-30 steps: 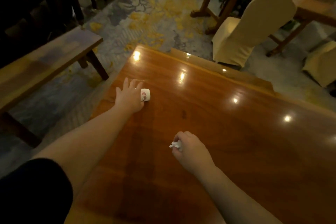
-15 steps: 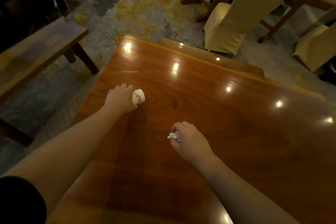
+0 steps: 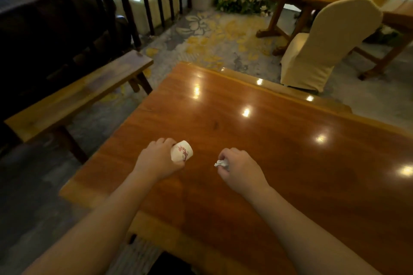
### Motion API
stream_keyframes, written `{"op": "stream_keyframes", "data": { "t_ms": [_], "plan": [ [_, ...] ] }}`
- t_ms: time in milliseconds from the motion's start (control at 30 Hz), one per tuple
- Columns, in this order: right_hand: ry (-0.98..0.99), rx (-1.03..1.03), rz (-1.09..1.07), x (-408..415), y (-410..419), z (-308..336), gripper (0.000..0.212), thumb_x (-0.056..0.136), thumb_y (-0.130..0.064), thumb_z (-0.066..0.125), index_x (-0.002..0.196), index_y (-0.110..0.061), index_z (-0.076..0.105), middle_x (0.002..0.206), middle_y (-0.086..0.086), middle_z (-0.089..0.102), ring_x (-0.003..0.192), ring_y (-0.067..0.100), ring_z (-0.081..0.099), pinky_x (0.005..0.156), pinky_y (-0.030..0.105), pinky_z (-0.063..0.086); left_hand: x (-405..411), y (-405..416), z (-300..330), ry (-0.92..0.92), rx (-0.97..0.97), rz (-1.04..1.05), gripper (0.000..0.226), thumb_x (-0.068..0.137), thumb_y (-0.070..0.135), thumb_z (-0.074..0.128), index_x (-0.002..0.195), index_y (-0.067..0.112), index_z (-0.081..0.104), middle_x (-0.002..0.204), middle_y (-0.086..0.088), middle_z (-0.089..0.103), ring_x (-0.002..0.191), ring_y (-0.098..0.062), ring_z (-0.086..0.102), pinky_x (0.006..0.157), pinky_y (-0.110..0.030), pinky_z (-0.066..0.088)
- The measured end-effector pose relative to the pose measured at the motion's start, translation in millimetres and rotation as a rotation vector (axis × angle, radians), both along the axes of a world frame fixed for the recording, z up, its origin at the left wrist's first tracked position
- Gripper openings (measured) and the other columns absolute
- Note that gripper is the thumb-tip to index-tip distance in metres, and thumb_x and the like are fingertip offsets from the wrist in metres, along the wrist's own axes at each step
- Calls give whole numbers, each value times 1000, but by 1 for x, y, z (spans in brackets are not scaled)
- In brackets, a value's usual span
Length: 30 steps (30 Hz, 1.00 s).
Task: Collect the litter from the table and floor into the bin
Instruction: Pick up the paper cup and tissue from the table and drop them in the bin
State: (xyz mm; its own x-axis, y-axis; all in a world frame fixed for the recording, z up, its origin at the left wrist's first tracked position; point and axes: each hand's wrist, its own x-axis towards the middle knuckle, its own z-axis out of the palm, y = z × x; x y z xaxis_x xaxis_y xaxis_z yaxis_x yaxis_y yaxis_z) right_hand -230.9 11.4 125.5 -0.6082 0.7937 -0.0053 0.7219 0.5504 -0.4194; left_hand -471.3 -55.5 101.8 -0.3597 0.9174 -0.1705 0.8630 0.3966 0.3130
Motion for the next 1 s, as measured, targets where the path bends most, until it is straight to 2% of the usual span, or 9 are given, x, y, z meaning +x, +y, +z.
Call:
{"op": "stream_keyframes", "data": {
  "t_ms": [233,333,433,533,700,867,1000],
  "plan": [
    [27,-13,124,80,-53,-1,10,90,-30,63,98,-27,59,93,-9,59,83,12,50,61,25,42,98,-84,35,-20,55,171,68,64,59,76,120,31,50,105,7,54,95,-16,51,81,-41,54],
    [29,-10,124,113,-80,2,10,91,-29,63,99,-26,60,93,-8,57,80,10,47,57,19,32,135,-114,41,-39,76,174,66,63,59,77,118,32,51,102,9,54,94,-14,51,79,-38,53],
    [33,-15,105,139,-107,6,12,91,-29,63,102,-27,61,96,-9,56,82,8,48,59,18,35,160,-141,44,-42,86,174,67,63,62,76,118,34,50,103,10,55,93,-12,53,77,-38,55],
    [39,-12,83,165,-138,13,14,92,-30,64,105,-27,60,101,-8,55,84,9,52,65,20,45,182,-171,48,-40,103,147,67,62,61,77,117,34,50,102,10,55,91,-12,53,76,-35,54],
    [37,13,23,203,-193,22,15,91,-32,65,104,-31,59,104,-9,52,85,8,54,69,25,54,211,-219,53,-56,110,75,70,61,58,79,119,32,49,104,10,56,91,-12,55,77,-37,57],
    [6,53,-46,241,-273,23,13,90,-32,66,101,-34,59,96,-13,49,79,5,51,60,15,39,242,-280,46,-57,179,-26,69,62,60,77,119,35,48,101,13,51,91,-11,49,69,-30,47],
    [-10,45,-121,278,-351,26,8,91,-27,65,96,-31,61,90,-13,56,77,3,52,64,19,44,274,-339,35,-58,153,-106,71,62,63,75,122,35,48,109,12,55,93,-10,44,72,-33,44]
  ]
}}
